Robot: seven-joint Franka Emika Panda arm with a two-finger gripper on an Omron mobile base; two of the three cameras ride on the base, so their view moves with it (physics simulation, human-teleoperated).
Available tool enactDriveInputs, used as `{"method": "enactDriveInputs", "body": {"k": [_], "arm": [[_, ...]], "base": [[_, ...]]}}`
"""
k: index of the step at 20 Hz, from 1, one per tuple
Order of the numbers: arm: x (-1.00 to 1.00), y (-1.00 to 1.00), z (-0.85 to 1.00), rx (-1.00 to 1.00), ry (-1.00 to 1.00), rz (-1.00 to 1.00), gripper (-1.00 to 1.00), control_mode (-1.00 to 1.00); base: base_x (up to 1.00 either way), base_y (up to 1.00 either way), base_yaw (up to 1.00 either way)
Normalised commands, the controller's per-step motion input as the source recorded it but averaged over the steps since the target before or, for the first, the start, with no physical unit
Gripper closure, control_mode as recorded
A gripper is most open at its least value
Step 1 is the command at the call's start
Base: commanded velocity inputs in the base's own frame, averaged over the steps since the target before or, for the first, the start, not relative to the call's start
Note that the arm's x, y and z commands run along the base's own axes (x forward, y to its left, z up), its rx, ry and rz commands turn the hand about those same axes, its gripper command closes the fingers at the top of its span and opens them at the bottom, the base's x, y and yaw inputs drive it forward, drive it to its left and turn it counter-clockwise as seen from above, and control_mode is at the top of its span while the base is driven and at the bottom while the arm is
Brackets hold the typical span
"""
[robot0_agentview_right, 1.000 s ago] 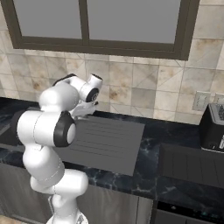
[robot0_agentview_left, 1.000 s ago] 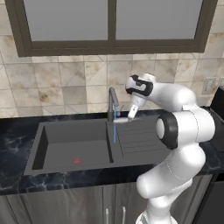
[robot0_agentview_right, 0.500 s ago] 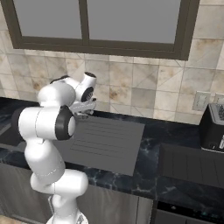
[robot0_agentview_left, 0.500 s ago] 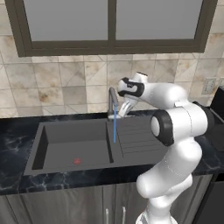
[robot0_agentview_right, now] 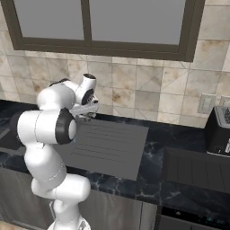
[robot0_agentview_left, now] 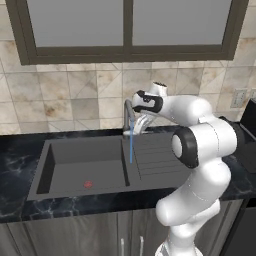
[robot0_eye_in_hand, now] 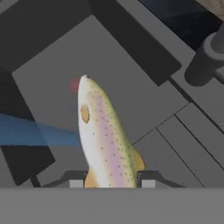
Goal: Take the fish out of the fridge, briefly rinse it in the sink, and place it on the tray next to the sink.
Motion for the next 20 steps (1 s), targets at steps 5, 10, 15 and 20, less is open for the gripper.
{"method": "enactDriveInputs", "body": {"k": [5, 10, 15, 20], "arm": [[-1.0, 0.09, 0.0, 0.0, -0.08, 0.0, 1.0, -1.0], [-1.0, 0.02, 0.17, 0.06, -0.07, -0.12, 1.0, -1.0], [-1.0, -0.01, 0.66, 0.07, -0.09, -0.37, 1.0, -1.0], [-0.9, -0.1, 0.98, 0.0, -0.03, -0.59, 1.0, -1.0]], "base": [[0.0, 0.0, 0.0], [0.0, 0.0, 0.0], [0.0, 0.0, 0.0], [0.0, 0.0, 0.0]]}}
